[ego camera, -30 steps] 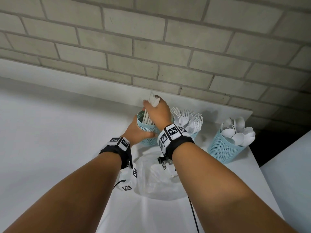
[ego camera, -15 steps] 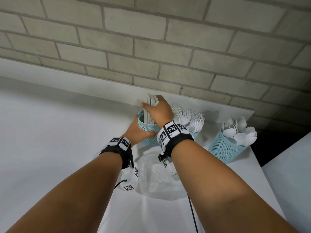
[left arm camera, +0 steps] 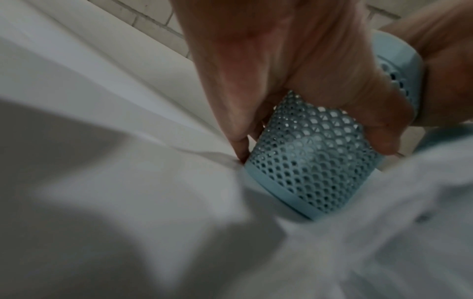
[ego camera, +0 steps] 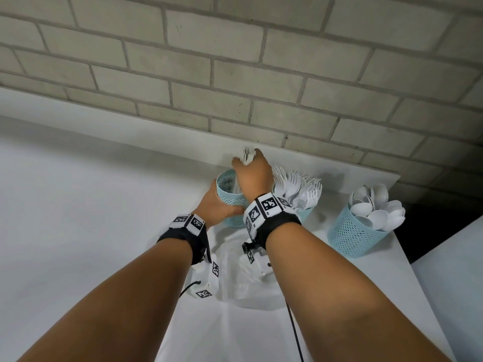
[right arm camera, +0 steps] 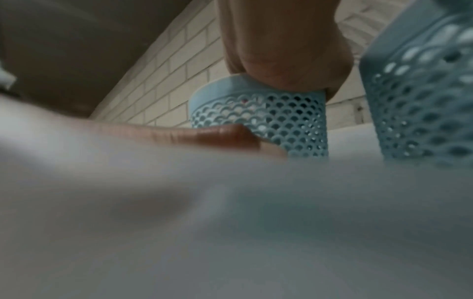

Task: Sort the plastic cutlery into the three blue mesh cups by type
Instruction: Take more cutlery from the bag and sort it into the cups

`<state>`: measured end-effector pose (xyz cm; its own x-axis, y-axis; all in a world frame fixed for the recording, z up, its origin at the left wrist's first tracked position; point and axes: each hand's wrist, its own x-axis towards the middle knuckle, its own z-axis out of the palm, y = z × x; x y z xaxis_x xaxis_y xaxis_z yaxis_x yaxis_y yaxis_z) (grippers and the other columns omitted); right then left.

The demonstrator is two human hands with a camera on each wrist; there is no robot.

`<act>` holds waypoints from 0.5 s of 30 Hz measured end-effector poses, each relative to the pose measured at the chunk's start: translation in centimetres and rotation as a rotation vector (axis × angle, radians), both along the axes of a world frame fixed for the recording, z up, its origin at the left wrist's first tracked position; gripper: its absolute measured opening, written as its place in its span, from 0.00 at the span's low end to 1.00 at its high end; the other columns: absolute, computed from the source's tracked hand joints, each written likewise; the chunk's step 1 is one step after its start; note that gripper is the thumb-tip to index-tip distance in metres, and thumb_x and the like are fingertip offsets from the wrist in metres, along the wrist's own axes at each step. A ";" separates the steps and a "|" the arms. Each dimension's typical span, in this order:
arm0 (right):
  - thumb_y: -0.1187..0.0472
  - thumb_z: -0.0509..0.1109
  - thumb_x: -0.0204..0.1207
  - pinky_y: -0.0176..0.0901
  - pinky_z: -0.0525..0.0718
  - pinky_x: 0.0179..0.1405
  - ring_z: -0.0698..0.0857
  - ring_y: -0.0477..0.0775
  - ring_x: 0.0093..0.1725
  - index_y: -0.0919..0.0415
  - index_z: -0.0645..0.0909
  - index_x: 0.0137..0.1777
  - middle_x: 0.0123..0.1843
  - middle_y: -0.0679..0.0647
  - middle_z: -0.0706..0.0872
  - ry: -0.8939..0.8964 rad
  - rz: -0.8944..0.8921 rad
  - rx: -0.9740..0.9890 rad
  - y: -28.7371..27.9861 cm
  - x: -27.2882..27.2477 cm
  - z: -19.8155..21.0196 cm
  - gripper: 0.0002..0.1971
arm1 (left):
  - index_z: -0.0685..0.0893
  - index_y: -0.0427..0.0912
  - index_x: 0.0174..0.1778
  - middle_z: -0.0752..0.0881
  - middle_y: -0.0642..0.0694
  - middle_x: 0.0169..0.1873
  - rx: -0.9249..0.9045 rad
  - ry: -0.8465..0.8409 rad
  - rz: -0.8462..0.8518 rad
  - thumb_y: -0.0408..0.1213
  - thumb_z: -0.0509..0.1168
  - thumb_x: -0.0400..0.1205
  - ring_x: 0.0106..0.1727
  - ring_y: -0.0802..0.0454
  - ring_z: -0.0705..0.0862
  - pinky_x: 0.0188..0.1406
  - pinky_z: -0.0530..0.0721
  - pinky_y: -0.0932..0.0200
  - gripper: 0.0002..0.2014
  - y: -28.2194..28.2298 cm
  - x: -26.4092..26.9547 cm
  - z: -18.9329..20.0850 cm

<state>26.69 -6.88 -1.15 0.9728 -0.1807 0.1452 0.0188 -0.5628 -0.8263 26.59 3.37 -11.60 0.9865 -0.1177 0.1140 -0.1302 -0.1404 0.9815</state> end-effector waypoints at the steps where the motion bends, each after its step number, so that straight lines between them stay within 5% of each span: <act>1: 0.46 0.67 0.75 0.49 0.79 0.60 0.82 0.60 0.63 0.58 0.73 0.72 0.63 0.56 0.85 -0.010 0.004 0.035 -0.1 -0.2 0.0 0.28 | 0.66 0.50 0.74 0.81 0.49 0.65 0.010 0.001 -0.001 0.42 0.85 0.55 0.66 0.51 0.81 0.68 0.78 0.42 0.52 0.0 0.0 0.0; 7: 0.39 0.72 0.70 0.50 0.80 0.60 0.83 0.57 0.62 0.51 0.66 0.72 0.67 0.51 0.81 -0.061 0.079 0.050 -0.3 -0.5 0.0 0.34 | 0.64 0.54 0.74 0.82 0.49 0.63 0.075 0.025 0.012 0.47 0.86 0.53 0.65 0.50 0.82 0.64 0.81 0.41 0.55 0.1 0.4 -0.3; 11: 0.41 0.75 0.67 0.55 0.76 0.69 0.72 0.56 0.76 0.51 0.50 0.82 0.81 0.53 0.64 -0.049 0.128 0.018 -0.3 -0.5 0.2 0.49 | 0.63 0.53 0.75 0.81 0.52 0.64 0.104 0.012 0.027 0.50 0.86 0.53 0.65 0.53 0.82 0.64 0.81 0.43 0.56 0.1 0.3 -0.2; 15: 0.41 0.73 0.70 0.55 0.67 0.77 0.57 0.59 0.83 0.55 0.43 0.83 0.85 0.58 0.45 -0.074 0.208 -0.113 -0.2 -1.2 0.7 0.51 | 0.63 0.50 0.74 0.82 0.51 0.62 0.134 0.033 0.048 0.49 0.86 0.52 0.62 0.54 0.83 0.64 0.82 0.45 0.55 -0.1 -0.3 0.5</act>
